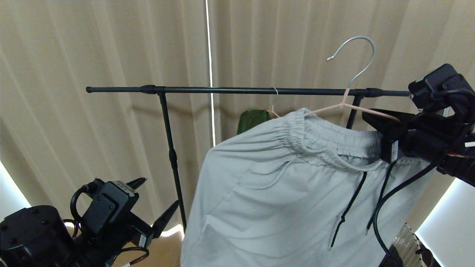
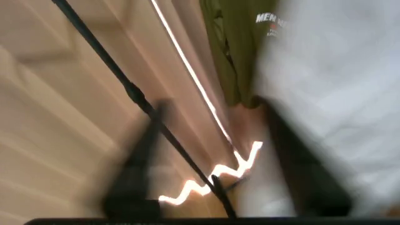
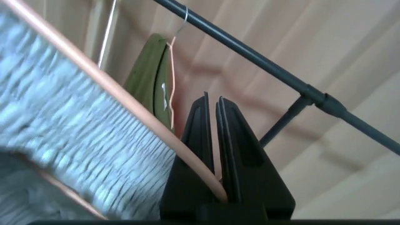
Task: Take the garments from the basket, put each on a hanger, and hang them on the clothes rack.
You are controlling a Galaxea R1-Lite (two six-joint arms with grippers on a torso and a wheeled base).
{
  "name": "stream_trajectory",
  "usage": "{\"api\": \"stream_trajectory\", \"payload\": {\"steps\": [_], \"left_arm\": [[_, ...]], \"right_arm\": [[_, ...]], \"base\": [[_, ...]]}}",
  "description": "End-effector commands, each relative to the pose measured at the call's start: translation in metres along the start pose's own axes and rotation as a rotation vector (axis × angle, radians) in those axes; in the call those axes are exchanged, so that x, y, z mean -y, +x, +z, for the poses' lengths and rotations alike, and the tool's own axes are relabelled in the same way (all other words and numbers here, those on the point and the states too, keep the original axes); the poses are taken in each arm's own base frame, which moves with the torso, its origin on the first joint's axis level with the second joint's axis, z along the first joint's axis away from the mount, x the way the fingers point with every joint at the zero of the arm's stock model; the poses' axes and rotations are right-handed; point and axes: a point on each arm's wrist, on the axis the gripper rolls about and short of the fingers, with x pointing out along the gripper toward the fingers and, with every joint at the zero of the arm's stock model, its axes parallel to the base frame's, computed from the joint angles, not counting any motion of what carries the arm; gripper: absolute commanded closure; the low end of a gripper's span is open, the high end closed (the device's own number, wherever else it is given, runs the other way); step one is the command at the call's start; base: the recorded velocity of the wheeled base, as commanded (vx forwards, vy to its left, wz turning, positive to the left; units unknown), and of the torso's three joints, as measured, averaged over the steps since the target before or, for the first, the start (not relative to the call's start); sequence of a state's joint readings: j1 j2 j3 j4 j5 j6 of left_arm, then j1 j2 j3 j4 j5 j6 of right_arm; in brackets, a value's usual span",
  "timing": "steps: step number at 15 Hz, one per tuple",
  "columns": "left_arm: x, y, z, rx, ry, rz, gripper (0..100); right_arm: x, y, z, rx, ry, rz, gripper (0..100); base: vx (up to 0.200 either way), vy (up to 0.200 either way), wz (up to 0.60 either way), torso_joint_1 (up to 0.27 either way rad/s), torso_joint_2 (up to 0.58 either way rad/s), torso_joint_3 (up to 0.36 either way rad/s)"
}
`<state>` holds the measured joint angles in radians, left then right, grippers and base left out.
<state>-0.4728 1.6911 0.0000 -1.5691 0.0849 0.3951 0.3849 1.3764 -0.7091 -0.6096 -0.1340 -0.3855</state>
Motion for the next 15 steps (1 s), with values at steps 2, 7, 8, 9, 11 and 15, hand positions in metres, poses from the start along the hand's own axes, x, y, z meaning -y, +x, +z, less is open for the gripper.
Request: {"api": "stream_trajectory", "payload": {"steps": [2,7,8,9,11,15], "left_arm": [[0.002,-0.021,0.027,0.190,0.004,-0.085,0],[-0.012,-0.049,0.047,0.309,0.040,0.067,0],[-0.015,-0.056,0.048,0.282,0.037,0.093,0],[-0.018,-0.059,0.048,0.265,0.034,0.114,0],[-0.033,-0.074,0.038,0.130,0.035,0.212,0],[-0.045,-0.086,0.015,-0.085,-0.058,0.301,0]], "right_arm": [[0.011,-0.001,-0.010,-0.092,-0.005,-0.036,100],[0.017,-0.019,-0.021,-0.283,-0.030,-0.154,100],[0.019,-0.024,-0.024,-0.309,-0.031,-0.163,100],[0.021,-0.026,-0.025,-0.317,-0.030,-0.168,100],[0.026,-0.036,-0.032,-0.370,-0.030,-0.185,100],[0.038,-0.055,-0.050,-0.442,-0.013,-0.266,100]], "base": [[0.000,0.000,0.00,0.000,0.00,0.000],[0.000,0.000,0.00,0.000,0.00,0.000],[0.000,0.000,0.00,0.000,0.00,0.000],[0.000,0.000,0.00,0.000,0.00,0.000],[0.000,0.000,0.00,0.000,0.00,0.000],[0.000,0.000,0.00,0.000,0.00,0.000]]}}
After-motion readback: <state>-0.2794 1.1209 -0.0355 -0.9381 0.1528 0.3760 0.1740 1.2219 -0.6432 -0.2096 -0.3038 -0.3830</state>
